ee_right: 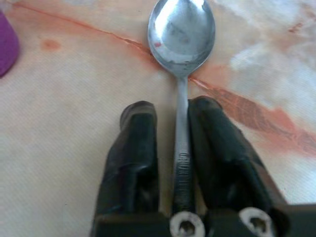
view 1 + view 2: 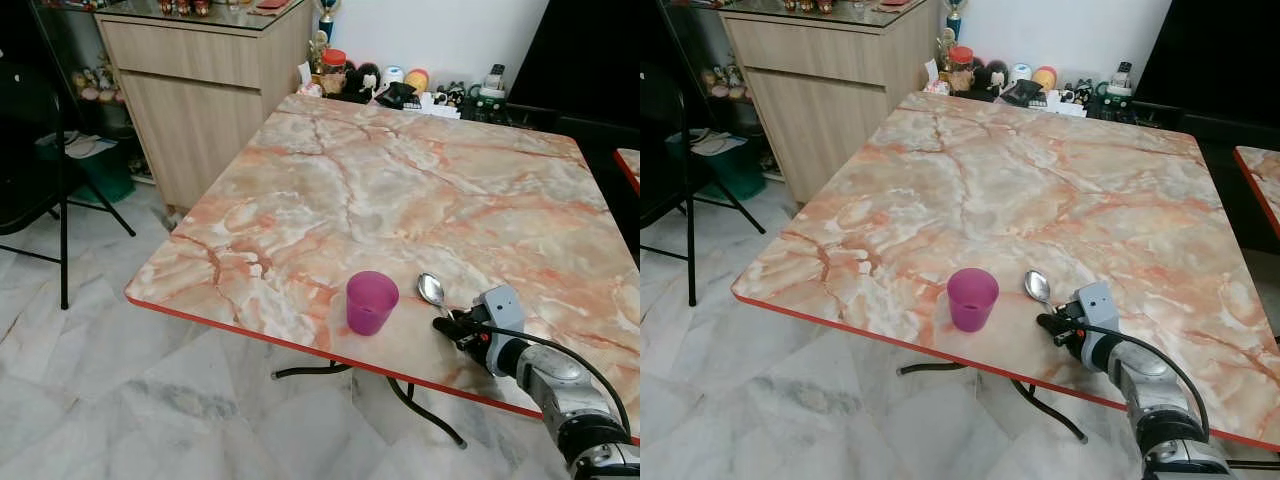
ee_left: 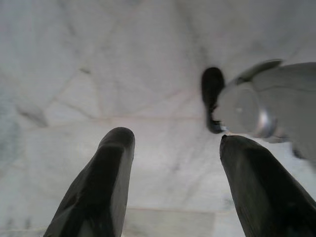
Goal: Setting the table
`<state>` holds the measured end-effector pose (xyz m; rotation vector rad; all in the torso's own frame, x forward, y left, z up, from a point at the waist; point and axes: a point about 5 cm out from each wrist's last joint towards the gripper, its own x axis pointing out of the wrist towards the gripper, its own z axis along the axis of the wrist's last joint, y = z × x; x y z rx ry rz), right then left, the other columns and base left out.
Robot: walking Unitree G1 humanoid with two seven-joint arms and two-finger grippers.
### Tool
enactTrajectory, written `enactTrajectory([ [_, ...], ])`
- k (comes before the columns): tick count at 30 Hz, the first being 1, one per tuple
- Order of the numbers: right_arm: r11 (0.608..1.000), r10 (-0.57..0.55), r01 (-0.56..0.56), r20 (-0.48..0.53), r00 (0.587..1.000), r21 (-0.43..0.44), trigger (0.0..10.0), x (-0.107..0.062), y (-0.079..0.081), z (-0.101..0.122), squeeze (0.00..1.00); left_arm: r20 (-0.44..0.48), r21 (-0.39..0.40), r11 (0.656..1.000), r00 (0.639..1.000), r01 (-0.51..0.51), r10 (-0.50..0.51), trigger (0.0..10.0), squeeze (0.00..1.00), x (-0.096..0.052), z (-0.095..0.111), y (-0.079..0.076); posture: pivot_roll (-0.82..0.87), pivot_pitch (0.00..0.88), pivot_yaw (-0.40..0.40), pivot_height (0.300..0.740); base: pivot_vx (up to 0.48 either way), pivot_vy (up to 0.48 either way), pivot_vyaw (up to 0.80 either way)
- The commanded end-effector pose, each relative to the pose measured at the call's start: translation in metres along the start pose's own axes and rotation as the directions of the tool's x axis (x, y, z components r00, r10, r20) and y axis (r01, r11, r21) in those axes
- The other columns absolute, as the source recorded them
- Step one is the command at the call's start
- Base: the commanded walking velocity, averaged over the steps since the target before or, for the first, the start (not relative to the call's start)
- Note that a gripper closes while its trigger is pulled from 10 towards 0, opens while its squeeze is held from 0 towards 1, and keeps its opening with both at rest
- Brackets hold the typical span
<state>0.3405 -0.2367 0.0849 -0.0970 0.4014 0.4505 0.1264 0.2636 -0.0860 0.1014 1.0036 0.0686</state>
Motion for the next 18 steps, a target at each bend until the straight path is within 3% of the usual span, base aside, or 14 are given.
enactTrajectory([
  [1,1.0,0.018,-0.016,-0.119,0.993,0.018,0.0,-0.0007,0.0076,-0.0269,0.0,-0.028,0.017,1.0,1.0,0.007,-0.007,10.0,0.0,-0.0014,-0.0082,-0.0029,0.12,0.131,-0.027,0.74,0.0,0.0,0.0],
  [18,0.999,-0.005,0.009,-0.104,0.995,0.031,0.0,0.0024,0.0123,-0.0297,0.0,-0.039,0.018,1.0,0.999,0.009,-0.008,10.0,0.0,-0.0011,-0.0094,-0.0047,0.11,0.138,-0.03,0.74,0.0,0.0,0.0],
])
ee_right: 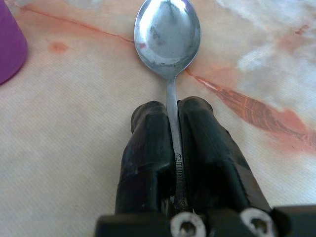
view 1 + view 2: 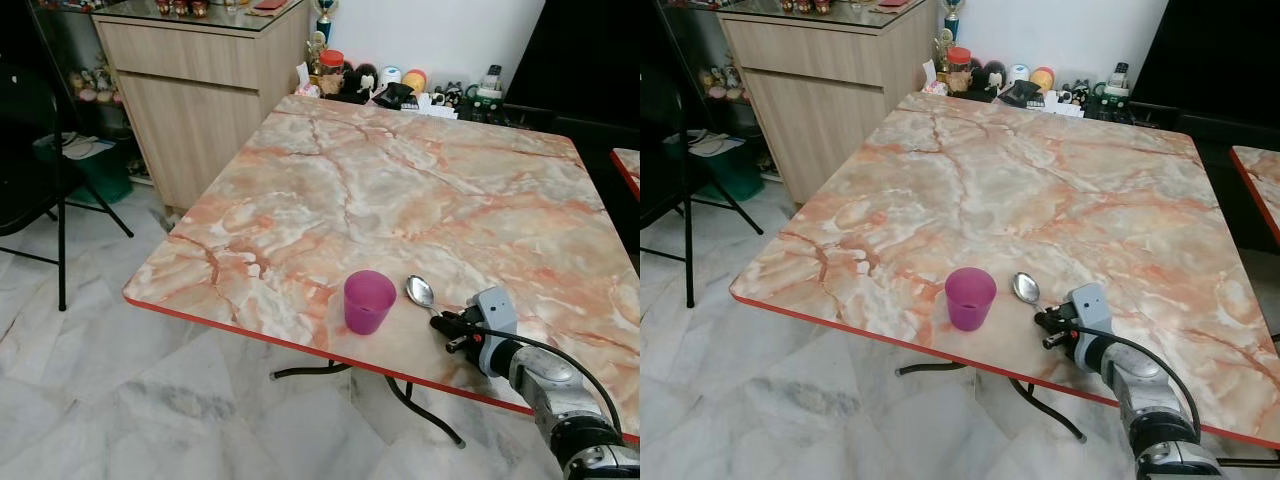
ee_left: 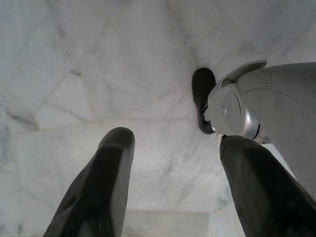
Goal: Setting the table
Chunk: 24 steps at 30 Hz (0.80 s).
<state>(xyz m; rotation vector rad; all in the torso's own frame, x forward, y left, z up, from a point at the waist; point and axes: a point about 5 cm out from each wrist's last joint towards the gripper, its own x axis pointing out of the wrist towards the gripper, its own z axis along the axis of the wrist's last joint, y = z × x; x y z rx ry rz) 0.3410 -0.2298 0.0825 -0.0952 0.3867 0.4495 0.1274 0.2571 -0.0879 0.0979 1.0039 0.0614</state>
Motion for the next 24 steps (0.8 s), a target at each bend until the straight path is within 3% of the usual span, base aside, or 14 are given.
enactTrajectory([
  [1,0.999,-0.003,0.007,-0.119,0.993,0.032,0.0,-0.002,0.006,-0.029,0.0,-0.039,0.017,1.0,0.999,0.001,-0.001,10.0,0.0,-0.003,-0.01,0.002,0.11,0.138,-0.03,0.74,0.0,0.0,0.0],
  [4,0.999,-0.012,0.015,-0.114,0.993,0.028,0.0,-0.002,0.006,-0.028,0.0,-0.04,0.017,1.0,0.999,-0.001,0.001,10.0,0.0,-0.003,-0.01,0.003,0.11,0.141,-0.031,0.74,0.0,0.0,0.0],
  [5,0.994,-0.103,0.103,-0.004,0.995,0.037,10.0,0.0,-0.001,-0.009,0.0,-0.04,0.02,1.0,0.999,-0.011,0.012,10.0,0.0,-0.003,-0.009,0.007,0.1,0.153,-0.027,0.74,0.0,0.0,0.0],
  [8,0.966,-0.259,0.248,0.238,0.936,0.076,10.0,-0.001,-0.011,0.033,0.0,-0.037,0.025,0.999,0.999,-0.033,0.034,10.0,0.0,-0.004,-0.008,0.014,0.09,0.157,-0.026,0.74,0.0,0.0,0.0],
  [11,0.972,-0.234,0.233,0.332,0.914,0.041,10.0,-0.003,-0.006,0.049,0.0,-0.021,0.026,0.999,0.999,-0.034,0.035,10.0,0.0,-0.002,-0.003,0.009,0.08,0.157,-0.025,0.74,0.0,0.0,0.0],
  [19,0.969,-0.245,0.241,0.395,0.885,0.059,10.0,-0.008,-0.002,0.057,0.0,-0.012,0.031,0.999,1.0,-0.024,0.024,10.0,0.0,0.0,0.0,0.0,0.09,0.125,-0.029,0.74,0.0,0.0,0.0],
  [24,0.95,-0.303,0.298,0.507,0.807,0.093,10.0,-0.017,0.019,0.062,0.0,0.019,0.044,0.998,0.999,-0.036,0.036,10.0,0.0,0.004,0.01,-0.003,0.1,0.037,-0.032,0.74,0.0,0.0,0.0],
])
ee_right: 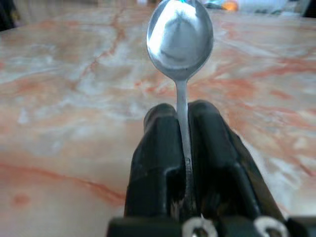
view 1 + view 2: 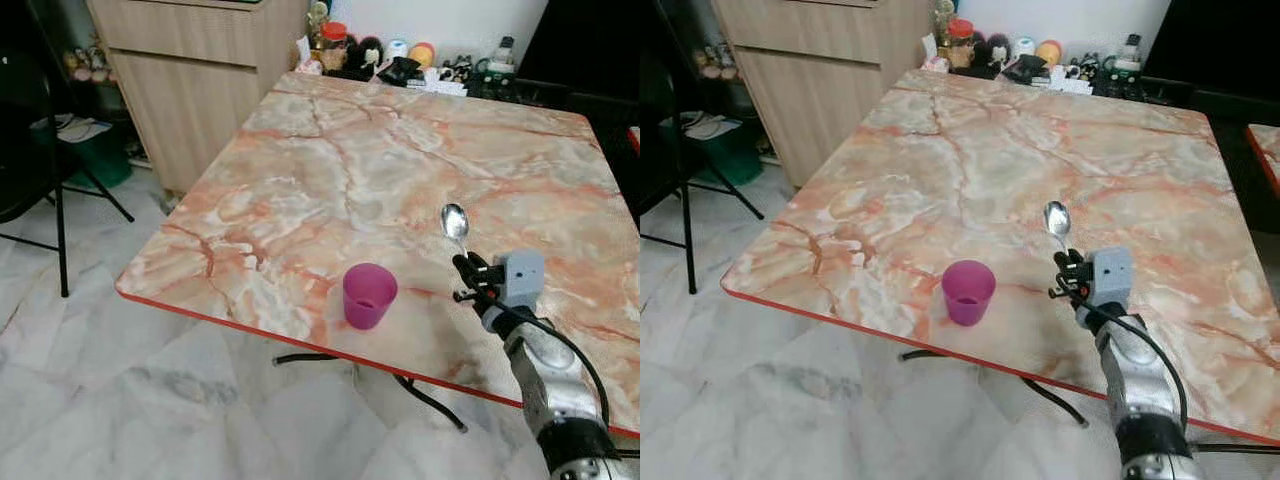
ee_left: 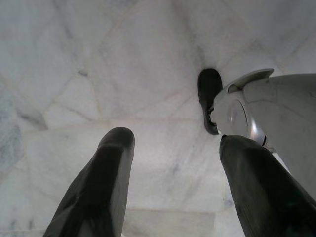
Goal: Setting the table
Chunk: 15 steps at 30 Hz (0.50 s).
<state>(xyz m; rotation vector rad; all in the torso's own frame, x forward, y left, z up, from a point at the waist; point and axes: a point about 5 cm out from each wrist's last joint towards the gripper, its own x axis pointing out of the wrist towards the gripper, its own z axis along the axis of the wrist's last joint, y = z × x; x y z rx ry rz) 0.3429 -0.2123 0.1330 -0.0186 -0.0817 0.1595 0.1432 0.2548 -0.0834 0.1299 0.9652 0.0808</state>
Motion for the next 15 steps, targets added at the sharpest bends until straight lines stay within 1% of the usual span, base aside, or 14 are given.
enactTrajectory([
  [1,0.999,-0.034,0.034,0.11,0.993,-0.004,10.0,-0.003,0.003,0.019,0.0,-0.01,0.036,0.999,1.0,-0.002,0.002,10.0,0.0,-0.001,-0.003,-0.001,0.09,0.038,-0.03,0.74,0.0,0.0,0.0],
  [2,0.999,-0.034,0.034,0.11,0.993,-0.004,10.0,-0.003,0.003,0.019,0.0,-0.01,0.036,0.999,1.0,-0.002,0.002,10.0,0.0,-0.001,-0.003,-0.001,0.09,0.038,-0.03,0.74,0.0,0.0,0.0],
  [4,0.998,-0.063,0.063,0.168,0.984,0.007,10.0,-0.005,0.001,0.03,0.0,0.019,0.048,0.999,1.0,-0.011,0.01,10.0,0.0,0.0,0.003,0.0,0.08,0.057,-0.024,0.74,0.0,0.0,0.0],
  [8,0.997,-0.074,0.075,0.197,0.978,0.002,10.0,-0.006,-0.001,0.034,0.0,0.034,0.04,0.999,0.999,-0.027,0.026,10.0,0.0,0.001,0.006,0.003,0.06,0.056,-0.028,0.74,0.0,0.0,0.0],
  [10,0.991,-0.133,0.132,0.203,0.97,0.02,10.0,-0.009,-0.007,0.035,0.0,0.047,0.029,0.999,0.998,-0.032,0.031,10.0,0.0,0.001,0.01,0.003,0.08,0.055,-0.033,0.74,0.0,0.0,0.0],
  [12,0.988,-0.152,0.15,0.203,0.967,0.024,10.0,-0.01,-0.009,0.036,0.0,0.054,0.028,0.999,0.998,-0.031,0.03,10.0,0.0,0.001,0.011,0.003,0.08,0.059,-0.034,0.74,0.0,0.0,0.0],
  [14,0.988,-0.157,0.153,0.199,0.967,0.035,10.0,-0.008,-0.007,0.037,0.0,0.077,0.034,0.999,0.997,-0.032,0.029,10.0,0.0,0.003,0.018,0.002,0.08,0.075,-0.035,0.74,0.0,-0.276,0.0],
  [15,0.988,-0.157,0.153,0.199,0.967,0.035,10.0,-0.008,-0.007,0.037,0.0,0.077,0.034,0.999,0.997,-0.032,0.029,10.0,0.0,0.003,0.018,0.002,0.08,0.075,-0.035,0.74,0.0,-0.311,0.0],
])
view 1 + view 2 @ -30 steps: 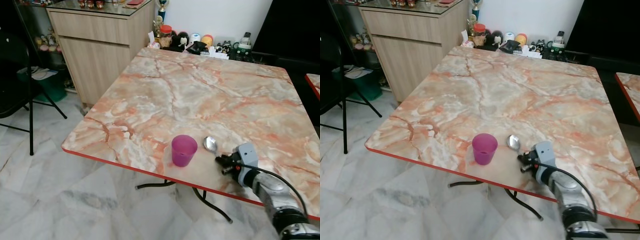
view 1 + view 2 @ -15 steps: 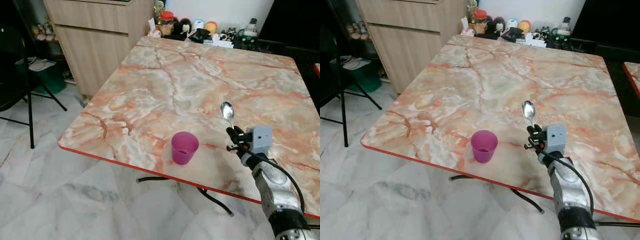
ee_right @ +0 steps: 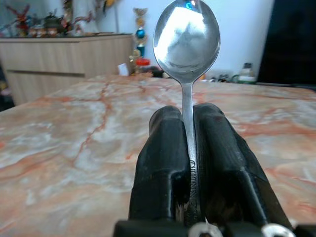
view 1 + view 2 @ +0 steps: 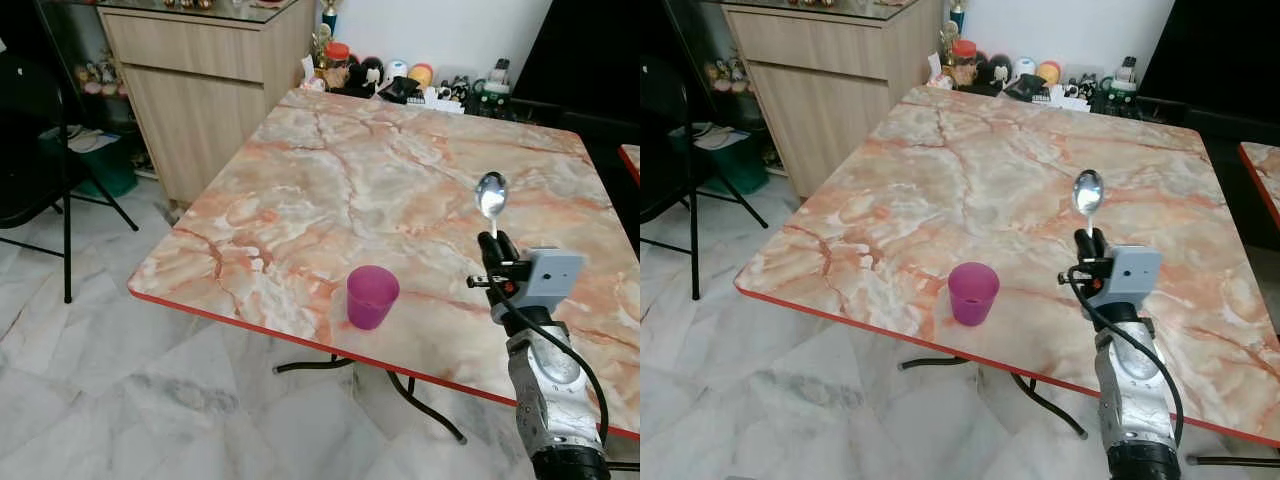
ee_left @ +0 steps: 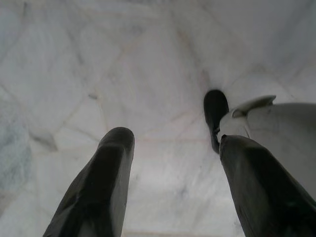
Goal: Setting the table
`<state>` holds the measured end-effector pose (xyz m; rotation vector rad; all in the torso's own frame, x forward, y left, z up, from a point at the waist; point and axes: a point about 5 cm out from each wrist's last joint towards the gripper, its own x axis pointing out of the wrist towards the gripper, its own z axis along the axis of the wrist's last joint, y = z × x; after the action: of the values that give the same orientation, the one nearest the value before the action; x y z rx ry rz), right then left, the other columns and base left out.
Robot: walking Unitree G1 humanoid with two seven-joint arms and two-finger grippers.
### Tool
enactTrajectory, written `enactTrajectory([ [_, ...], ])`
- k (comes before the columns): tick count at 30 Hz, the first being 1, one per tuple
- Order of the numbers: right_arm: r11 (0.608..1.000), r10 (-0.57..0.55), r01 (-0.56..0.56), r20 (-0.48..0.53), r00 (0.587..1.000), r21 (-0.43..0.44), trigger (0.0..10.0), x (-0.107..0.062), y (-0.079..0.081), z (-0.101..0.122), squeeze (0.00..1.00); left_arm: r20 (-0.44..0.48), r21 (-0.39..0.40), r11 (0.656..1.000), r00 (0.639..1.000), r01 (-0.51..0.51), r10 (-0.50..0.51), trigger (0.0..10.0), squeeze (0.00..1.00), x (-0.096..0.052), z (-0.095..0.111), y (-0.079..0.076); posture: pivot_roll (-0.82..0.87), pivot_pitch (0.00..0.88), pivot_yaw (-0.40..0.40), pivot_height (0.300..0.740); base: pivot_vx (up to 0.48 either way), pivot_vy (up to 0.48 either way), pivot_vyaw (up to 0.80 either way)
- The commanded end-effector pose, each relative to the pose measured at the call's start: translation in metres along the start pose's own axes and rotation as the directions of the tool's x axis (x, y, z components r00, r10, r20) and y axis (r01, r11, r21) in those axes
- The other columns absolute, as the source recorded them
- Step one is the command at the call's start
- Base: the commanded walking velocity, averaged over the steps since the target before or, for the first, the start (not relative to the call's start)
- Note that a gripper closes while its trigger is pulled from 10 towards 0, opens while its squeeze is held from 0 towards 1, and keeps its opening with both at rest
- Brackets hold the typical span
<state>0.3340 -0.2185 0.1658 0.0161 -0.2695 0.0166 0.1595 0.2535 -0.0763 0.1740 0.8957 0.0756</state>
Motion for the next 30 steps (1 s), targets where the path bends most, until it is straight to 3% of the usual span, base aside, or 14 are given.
enactTrajectory([
  [1,1.0,0.0,0.0,0.007,1.0,0.013,10.0,0.002,0.002,0.004,0.0,0.016,0.003,1.0,1.0,-0.007,0.007,10.0,0.0,0.0,0.003,0.002,0.07,0.08,-0.035,0.74,0.0,-0.431,0.0],
  [7,0.999,-0.001,0.001,0.009,1.0,0.052,10.0,0.005,0.011,0.01,0.0,0.04,0.001,1.0,0.999,-0.007,0.007,10.0,0.0,0.002,0.009,-0.001,0.07,0.104,-0.041,0.74,0.0,-0.472,-0.63],
  [16,0.999,-0.012,0.01,0.049,0.999,0.035,10.0,0.011,0.018,0.019,0.0,0.061,0.002,1.0,0.998,0.002,-0.002,10.0,0.0,0.002,0.012,-0.005,0.06,0.111,-0.04,0.74,0.0,-0.48,0.0],
  [30,0.999,-0.037,0.036,0.039,0.999,0.025,10.0,0.012,0.015,0.021,0.0,0.079,0.003,1.0,0.997,0.013,-0.013,10.0,0.0,0.004,0.017,-0.011,0.06,0.127,-0.04,0.74,0.0,-0.48,0.0],
])
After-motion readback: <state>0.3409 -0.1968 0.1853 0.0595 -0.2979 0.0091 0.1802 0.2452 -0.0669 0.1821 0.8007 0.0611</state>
